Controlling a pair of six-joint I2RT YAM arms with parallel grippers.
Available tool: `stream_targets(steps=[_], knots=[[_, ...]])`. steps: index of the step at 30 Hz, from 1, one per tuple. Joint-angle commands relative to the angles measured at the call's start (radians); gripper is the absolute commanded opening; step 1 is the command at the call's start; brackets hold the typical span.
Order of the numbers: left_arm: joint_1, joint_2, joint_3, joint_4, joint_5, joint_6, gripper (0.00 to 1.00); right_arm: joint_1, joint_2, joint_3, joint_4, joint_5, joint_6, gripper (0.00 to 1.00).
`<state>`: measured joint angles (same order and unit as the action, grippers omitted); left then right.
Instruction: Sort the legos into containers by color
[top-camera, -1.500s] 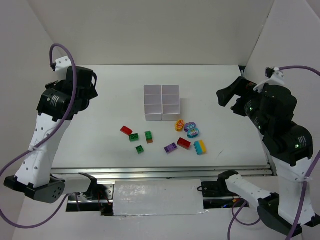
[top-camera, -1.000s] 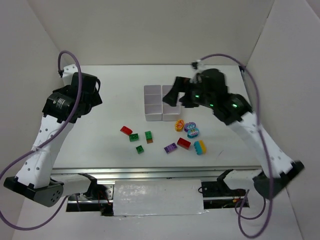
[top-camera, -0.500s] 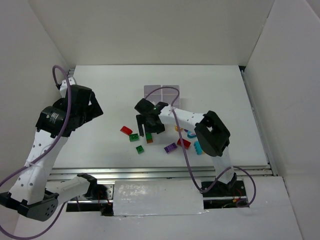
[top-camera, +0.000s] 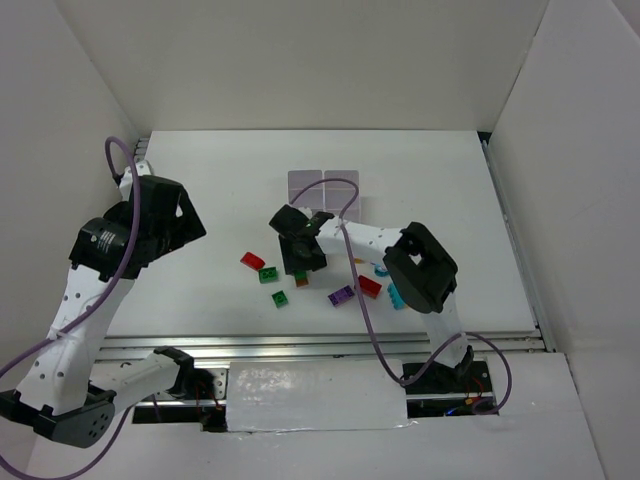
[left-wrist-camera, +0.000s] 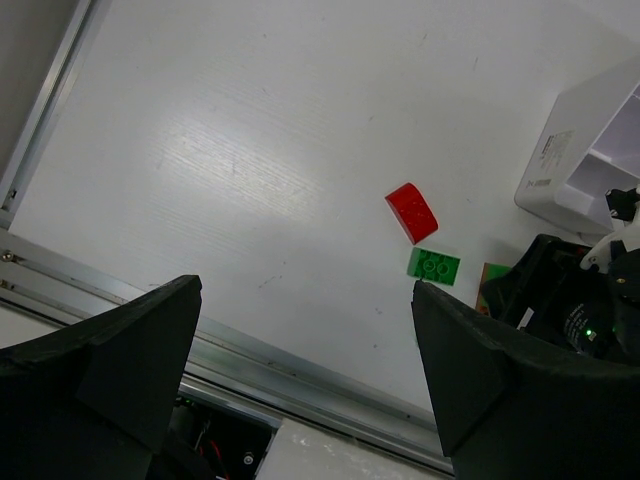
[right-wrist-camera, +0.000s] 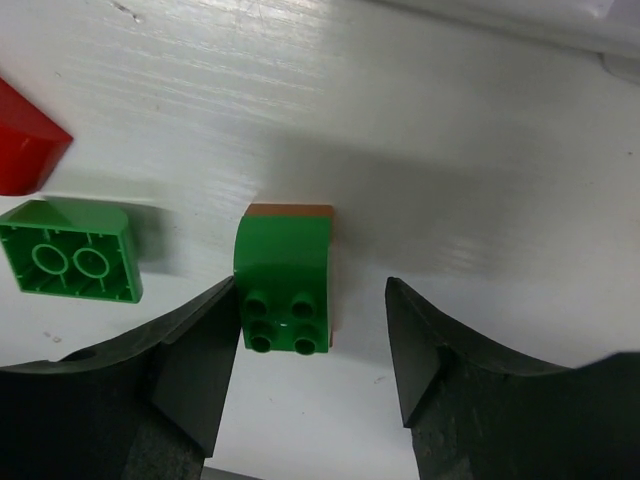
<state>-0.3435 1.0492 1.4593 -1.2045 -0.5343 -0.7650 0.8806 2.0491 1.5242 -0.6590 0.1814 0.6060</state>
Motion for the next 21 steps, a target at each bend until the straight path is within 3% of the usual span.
stream_targets(steps=[1,3,5,6,7,8,14,16,18,19,20,21], knots=[[0.005,-0.005,0.012,0.005,0.008,0.004,1.0,0.017,0.003,-0.03,0.062,0.015,0.003,0.64],[0.005,-0.005,0.006,0.01,0.013,0.007,1.0,0.023,-0.009,-0.041,0.076,0.009,0.005,0.6],[0.005,-0.005,0.001,0.014,0.02,0.01,1.0,0.027,-0.024,-0.047,0.093,0.004,0.005,0.5],[0.005,-0.005,-0.005,0.019,0.022,0.01,0.99,0.029,-0.033,-0.058,0.098,-0.002,0.005,0.43],[0.006,-0.005,-0.01,0.023,0.023,0.013,1.0,0.032,-0.044,-0.062,0.104,-0.008,0.006,0.28],[0.005,-0.005,-0.016,0.028,0.033,0.015,1.0,0.032,-0.07,-0.067,0.11,-0.011,0.009,0.24],[0.005,-0.005,-0.04,0.117,0.163,0.081,0.97,0.035,-0.316,-0.119,0.12,-0.063,0.038,0.19],[0.005,-0.005,-0.047,0.195,0.307,0.125,0.97,0.028,-0.406,-0.143,0.143,-0.101,0.031,0.19],[0.005,-0.012,-0.06,0.256,0.514,0.153,0.96,-0.003,-0.544,-0.221,0.24,-0.237,0.012,0.1],[0.005,-0.014,-0.068,0.293,0.589,0.17,0.96,-0.029,-0.588,-0.257,0.295,-0.325,0.009,0.06],[0.005,-0.012,-0.086,0.366,0.744,0.173,0.96,-0.095,-0.671,-0.336,0.42,-0.518,0.023,0.06],[0.005,-0.011,-0.099,0.406,0.746,0.173,0.96,-0.127,-0.707,-0.378,0.49,-0.604,0.041,0.06]])
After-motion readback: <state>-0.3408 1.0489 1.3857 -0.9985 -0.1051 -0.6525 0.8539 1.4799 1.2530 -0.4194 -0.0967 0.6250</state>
